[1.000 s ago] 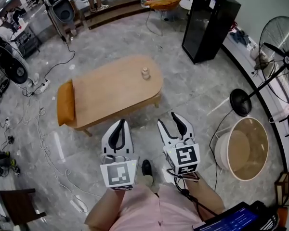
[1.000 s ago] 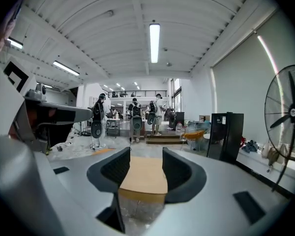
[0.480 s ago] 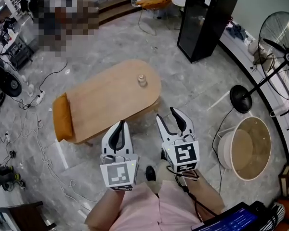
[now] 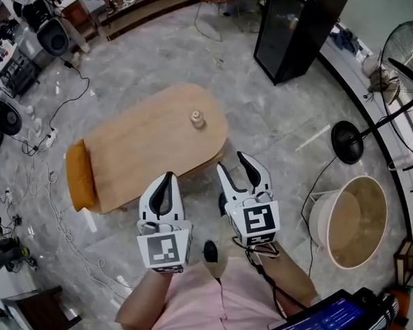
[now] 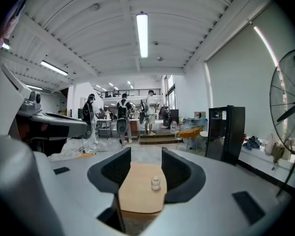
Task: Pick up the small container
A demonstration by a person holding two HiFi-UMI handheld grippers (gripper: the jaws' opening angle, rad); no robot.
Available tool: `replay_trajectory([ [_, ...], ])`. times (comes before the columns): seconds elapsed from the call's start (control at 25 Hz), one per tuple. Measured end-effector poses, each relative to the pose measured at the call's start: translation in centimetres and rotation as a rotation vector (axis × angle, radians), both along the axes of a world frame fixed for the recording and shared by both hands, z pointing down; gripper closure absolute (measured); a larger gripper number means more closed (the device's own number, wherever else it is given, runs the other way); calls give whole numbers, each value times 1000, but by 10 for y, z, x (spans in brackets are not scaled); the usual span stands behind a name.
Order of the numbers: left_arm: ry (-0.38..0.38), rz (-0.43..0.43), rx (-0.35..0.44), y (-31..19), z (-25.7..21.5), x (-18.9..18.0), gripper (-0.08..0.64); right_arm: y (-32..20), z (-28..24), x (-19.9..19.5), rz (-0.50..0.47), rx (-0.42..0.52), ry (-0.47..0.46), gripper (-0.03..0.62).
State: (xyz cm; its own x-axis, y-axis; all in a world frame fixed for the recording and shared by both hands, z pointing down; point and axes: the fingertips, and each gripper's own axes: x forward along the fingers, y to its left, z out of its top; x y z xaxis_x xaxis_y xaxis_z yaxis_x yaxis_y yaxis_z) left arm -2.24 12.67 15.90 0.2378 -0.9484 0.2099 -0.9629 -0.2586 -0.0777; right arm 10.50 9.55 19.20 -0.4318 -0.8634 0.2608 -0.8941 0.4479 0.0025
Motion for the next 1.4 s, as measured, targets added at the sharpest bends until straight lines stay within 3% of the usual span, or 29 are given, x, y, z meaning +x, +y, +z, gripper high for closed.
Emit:
replay_trajectory([
  [0.32, 6, -64, -28, -87, 6, 18, 548, -92, 9, 5, -74, -22, -31, 394],
  [0.56, -48, -135, -35, -133, 3, 10, 548, -144, 15, -3, -141, -29, -40, 393],
  [0.84, 0, -168, -33, -162, 9, 5, 548, -180, 18, -20, -192, -47, -55, 388],
  [1.4, 58, -149, -106, -236, 106, -44, 548, -242, 117, -62, -208, -91, 52, 376],
])
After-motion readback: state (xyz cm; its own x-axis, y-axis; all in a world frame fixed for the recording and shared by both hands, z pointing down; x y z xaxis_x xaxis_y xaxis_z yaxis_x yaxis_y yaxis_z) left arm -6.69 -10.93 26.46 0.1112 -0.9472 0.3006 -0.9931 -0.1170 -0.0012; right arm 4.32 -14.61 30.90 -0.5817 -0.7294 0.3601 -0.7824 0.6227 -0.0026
